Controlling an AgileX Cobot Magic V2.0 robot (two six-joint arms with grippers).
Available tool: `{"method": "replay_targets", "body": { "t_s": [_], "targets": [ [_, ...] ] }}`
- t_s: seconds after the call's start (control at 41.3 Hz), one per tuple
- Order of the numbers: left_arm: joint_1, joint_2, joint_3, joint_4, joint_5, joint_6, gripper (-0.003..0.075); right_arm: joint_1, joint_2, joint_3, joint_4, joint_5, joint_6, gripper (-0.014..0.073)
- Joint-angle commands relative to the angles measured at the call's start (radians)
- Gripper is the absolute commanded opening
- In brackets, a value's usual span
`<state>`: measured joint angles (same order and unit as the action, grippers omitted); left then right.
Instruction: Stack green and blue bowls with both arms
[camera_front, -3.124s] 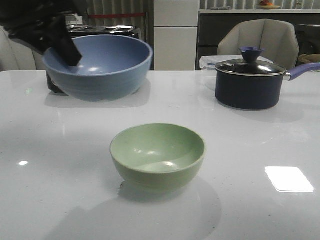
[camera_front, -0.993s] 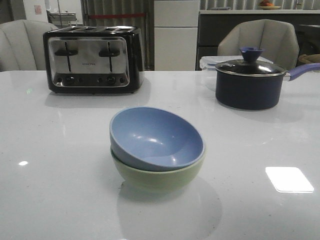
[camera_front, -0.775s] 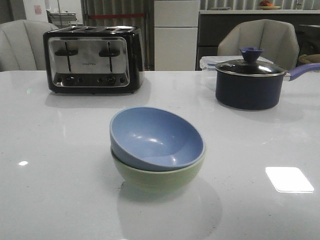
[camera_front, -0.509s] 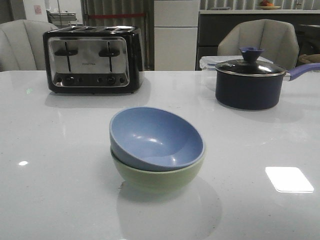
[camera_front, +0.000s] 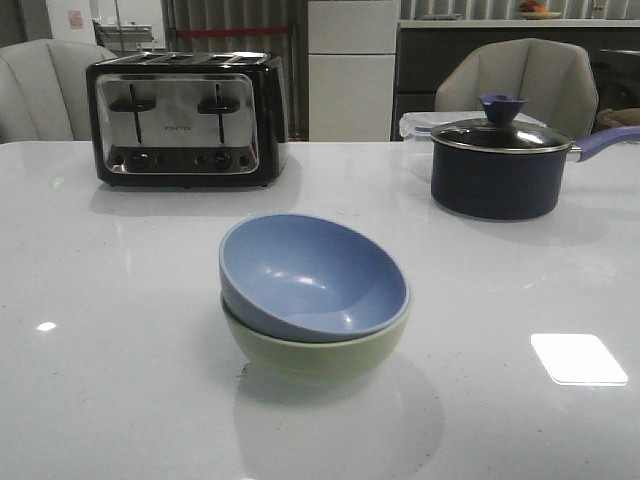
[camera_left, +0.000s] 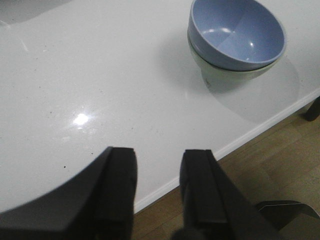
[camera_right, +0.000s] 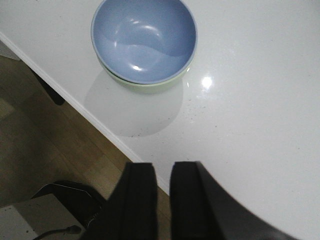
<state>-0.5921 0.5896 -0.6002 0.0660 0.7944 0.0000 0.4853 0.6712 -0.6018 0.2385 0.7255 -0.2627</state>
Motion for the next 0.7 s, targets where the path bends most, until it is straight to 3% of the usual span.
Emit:
{"method": "replay_targets", "body": {
  "t_s": [0.0, 0.097, 0.678],
  "targets": [
    [-0.003, 0.0, -0.026, 0.008, -0.066, -0.014, 0.0169, -0.001, -0.005, -0.028, 0.004, -0.06, 0.001, 0.0119],
    [-0.003, 0.0, -0.026, 0.008, -0.066, -0.014, 0.0088, -0.001, -0.005, -0.028, 0.004, -0.06, 0.001, 0.0051],
    [-0.003, 0.0, -0.026, 0.008, -0.066, -0.014, 0.0093, -0.001, -0.005, -0.028, 0.003, -0.052, 0.001, 0.0052]
  ]
}}
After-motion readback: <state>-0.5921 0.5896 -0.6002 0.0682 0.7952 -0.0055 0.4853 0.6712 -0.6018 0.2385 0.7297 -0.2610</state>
